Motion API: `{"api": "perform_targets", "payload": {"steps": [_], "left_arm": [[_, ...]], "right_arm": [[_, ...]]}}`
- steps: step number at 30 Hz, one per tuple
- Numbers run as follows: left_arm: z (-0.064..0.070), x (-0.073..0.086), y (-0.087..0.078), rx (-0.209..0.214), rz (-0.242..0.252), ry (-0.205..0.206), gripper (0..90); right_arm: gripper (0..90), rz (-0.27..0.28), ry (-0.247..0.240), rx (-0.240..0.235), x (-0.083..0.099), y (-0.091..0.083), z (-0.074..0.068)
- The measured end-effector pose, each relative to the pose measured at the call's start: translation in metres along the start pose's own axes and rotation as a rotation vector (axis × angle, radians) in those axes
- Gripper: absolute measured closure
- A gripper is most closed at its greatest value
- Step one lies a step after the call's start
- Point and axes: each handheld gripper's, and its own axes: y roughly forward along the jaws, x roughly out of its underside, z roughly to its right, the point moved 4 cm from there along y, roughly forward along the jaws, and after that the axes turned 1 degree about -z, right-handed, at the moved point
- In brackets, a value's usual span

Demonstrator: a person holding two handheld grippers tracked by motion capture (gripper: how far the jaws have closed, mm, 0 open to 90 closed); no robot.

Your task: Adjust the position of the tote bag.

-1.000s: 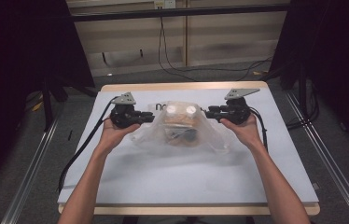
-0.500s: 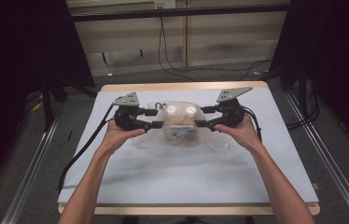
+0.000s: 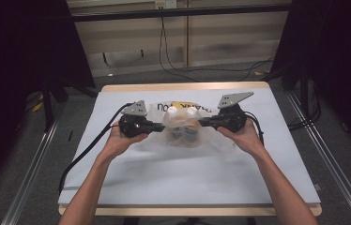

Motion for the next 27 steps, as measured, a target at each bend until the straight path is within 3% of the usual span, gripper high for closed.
{"api": "perform_targets", "payload": {"steps": [2,5,8,13,21,27], "left_arm": [[0.007,0.004,0.001,0.013,-0.035,0.028,90.0],[0.010,0.014,0.007,-0.001,-0.101,0.047,90.0],[0.008,0.024,0.015,0.010,-0.131,0.024,90.0],[0.010,0.044,0.034,0.031,-0.228,0.026,90.0],[0.012,0.070,0.049,0.078,-0.298,-0.016,90.0],[0.014,0.077,0.053,0.067,-0.292,-0.034,90.0]], "right_arm": [[90.0,-0.010,-0.005,-0.006,0.004,-0.001,-0.004],[90.0,-0.045,-0.018,-0.022,0.015,0.001,-0.010],[90.0,-0.080,-0.019,-0.032,0.028,0.009,-0.013],[90.0,-0.148,-0.007,-0.043,0.051,0.026,-0.012],[90.0,-0.221,0.013,-0.078,0.078,0.046,-0.020],[90.0,-0.267,0.021,-0.094,0.095,0.055,-0.024]]}}
